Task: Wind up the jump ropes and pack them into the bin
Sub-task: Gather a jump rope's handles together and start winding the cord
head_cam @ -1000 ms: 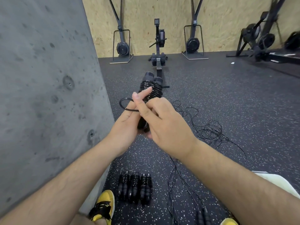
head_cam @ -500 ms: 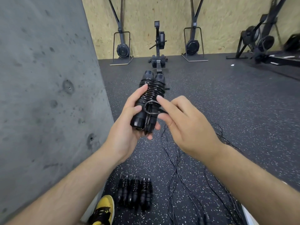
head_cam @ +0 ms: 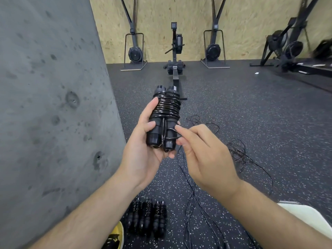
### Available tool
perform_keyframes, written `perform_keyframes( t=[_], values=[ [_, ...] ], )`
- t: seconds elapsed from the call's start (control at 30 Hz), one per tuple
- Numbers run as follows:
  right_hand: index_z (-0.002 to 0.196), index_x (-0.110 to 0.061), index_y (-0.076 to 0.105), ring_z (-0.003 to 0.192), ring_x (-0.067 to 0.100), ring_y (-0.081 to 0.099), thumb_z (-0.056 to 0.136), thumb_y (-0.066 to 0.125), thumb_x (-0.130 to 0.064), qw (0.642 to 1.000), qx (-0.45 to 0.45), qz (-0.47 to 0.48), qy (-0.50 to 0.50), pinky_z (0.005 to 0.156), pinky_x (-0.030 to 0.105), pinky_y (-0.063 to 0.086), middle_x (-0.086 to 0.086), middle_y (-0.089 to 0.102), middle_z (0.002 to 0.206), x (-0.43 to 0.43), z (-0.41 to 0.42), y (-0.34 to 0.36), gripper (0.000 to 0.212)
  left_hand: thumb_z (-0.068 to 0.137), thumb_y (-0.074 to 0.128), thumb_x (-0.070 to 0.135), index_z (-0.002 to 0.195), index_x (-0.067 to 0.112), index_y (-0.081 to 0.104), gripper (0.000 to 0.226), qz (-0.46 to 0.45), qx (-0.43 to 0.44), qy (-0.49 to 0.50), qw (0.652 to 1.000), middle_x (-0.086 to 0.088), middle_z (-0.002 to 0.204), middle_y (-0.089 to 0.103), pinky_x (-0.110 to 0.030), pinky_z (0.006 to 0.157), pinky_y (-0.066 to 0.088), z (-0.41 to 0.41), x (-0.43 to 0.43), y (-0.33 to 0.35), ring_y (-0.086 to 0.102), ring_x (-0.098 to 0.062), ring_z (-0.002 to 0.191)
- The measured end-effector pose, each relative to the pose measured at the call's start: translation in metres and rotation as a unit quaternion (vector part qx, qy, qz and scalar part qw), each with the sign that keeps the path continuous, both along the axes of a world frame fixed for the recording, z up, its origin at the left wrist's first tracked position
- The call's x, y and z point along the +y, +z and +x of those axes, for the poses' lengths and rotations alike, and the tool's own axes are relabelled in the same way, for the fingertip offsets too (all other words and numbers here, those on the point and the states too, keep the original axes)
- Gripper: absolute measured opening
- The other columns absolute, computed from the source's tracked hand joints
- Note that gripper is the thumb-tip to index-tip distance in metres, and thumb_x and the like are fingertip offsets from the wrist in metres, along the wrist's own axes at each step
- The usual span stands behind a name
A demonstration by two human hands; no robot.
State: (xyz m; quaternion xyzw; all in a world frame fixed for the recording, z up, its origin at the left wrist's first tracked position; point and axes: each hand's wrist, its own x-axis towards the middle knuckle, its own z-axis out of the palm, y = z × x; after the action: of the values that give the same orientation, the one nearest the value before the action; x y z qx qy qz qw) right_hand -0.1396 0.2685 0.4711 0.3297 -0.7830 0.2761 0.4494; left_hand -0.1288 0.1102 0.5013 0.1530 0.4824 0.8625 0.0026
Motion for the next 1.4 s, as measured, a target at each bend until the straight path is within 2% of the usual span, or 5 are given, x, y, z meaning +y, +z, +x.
perform_keyframes(
  t=[0.27, 0.57, 0.83, 1.23, 1.4],
  values=[
    [0.122, -0.008, 0.067, 0.083, 0.01, 0.057, 0.102, 0.048, -0.019, 0.988, -0.112, -0.106, 0.003, 0.07, 0.022, 0.048, -0.003, 0.058, 0.098, -0.012, -0.011, -0.01, 0.029, 0.105, 0.031, 0.02, 0.14, 0.046, 0.054, 0.049, -0.011, -0.027, 0.016, 0.999, -0.027, 0.122, 0.064, -0.033, 0.052, 0.041, -0.023, 0.004, -0.009, 0.056, -0.029, 0.079],
    [0.119, -0.007, 0.069, 0.069, 0.019, 0.06, 0.101, 0.055, -0.024, 0.996, -0.011, 0.083, -0.026, 0.053, 0.029, 0.049, 0.004, 0.062, 0.096, -0.007, -0.042, -0.005, 0.029, 0.106, 0.029, 0.02, 0.138, 0.048, 0.054, 0.05, -0.051, -0.047, 0.06, 0.996, -0.019, 0.118, 0.067, -0.034, 0.054, 0.045, -0.04, -0.007, -0.015, 0.059, -0.026, 0.079],
    [0.092, -0.007, 0.07, 0.071, 0.02, 0.057, 0.097, 0.057, -0.022, 0.998, -0.046, 0.03, -0.033, 0.056, 0.032, 0.048, 0.003, 0.06, 0.084, -0.019, -0.028, -0.008, 0.021, 0.105, 0.028, 0.017, 0.137, 0.049, 0.055, 0.053, -0.068, -0.067, 0.067, 0.993, -0.01, 0.124, 0.07, -0.052, 0.086, 0.033, -0.032, -0.009, -0.024, 0.051, -0.031, 0.108],
    [0.09, 0.0, 0.066, 0.078, -0.005, 0.044, 0.091, 0.063, -0.002, 0.979, -0.173, -0.021, 0.106, 0.076, 0.007, 0.034, 0.001, 0.057, 0.092, -0.01, -0.021, -0.003, 0.003, 0.107, 0.029, 0.02, 0.138, 0.051, 0.053, 0.05, -0.076, -0.047, 0.067, 0.994, -0.02, 0.129, 0.066, -0.039, 0.068, 0.039, -0.024, -0.007, -0.026, 0.053, -0.032, 0.097],
    [0.1, -0.007, 0.069, 0.073, 0.012, 0.052, 0.091, 0.065, -0.004, 0.96, -0.241, -0.041, 0.138, 0.067, 0.01, 0.038, -0.005, 0.057, 0.096, -0.005, -0.026, -0.002, 0.01, 0.107, 0.028, 0.02, 0.139, 0.05, 0.052, 0.05, -0.078, -0.048, 0.056, 0.994, -0.019, 0.127, 0.067, -0.034, 0.061, 0.041, -0.028, -0.008, -0.026, 0.054, -0.031, 0.089]
  ],
)
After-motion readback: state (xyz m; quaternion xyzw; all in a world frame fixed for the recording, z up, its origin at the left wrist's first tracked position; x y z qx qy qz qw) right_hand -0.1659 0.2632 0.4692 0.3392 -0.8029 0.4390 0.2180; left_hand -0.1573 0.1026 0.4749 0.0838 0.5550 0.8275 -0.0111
